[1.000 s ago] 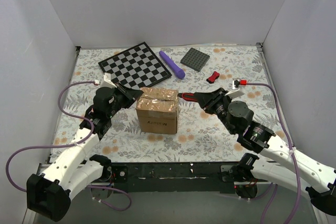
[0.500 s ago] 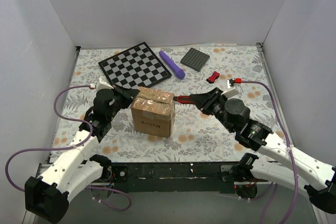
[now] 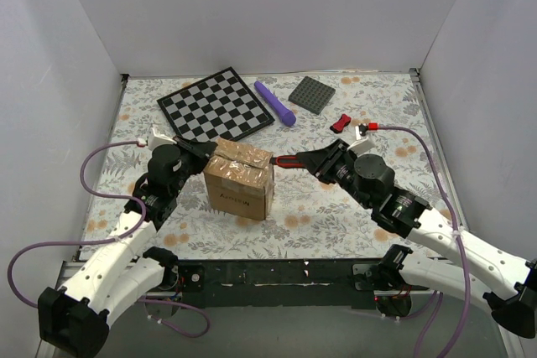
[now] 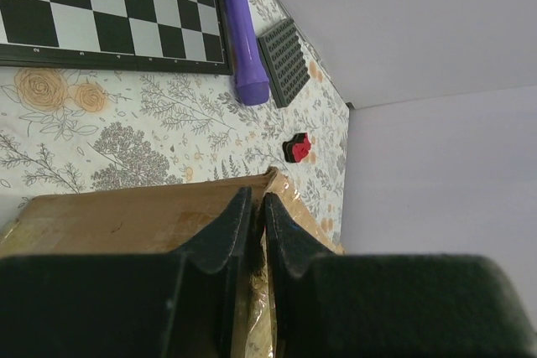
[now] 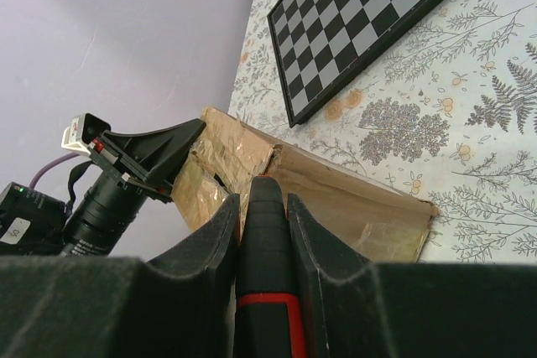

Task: Unpack the express box

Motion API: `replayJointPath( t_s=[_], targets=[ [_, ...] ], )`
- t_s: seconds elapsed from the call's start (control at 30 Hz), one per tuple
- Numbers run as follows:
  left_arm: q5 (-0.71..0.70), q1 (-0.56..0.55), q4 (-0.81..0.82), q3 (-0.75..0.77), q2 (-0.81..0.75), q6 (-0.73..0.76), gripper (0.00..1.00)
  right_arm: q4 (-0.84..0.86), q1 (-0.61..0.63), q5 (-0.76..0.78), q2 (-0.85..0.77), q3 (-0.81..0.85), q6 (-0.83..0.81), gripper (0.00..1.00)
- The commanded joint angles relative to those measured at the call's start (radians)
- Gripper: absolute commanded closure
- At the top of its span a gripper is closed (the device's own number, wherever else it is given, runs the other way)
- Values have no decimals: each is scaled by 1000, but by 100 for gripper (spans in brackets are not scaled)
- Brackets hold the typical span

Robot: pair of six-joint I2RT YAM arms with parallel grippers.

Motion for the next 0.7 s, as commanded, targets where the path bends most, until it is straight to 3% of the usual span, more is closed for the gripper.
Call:
replayJointPath(
  t_s=[0.0,0.67],
  targets=[
    [-47,-16,2,-21,-17,-27,100,-12,24,-193,27,20,38,99],
    [-127,-15,7,-2,-5,-7,100,-227,18,-147,-115,83,-35,99]
  ],
)
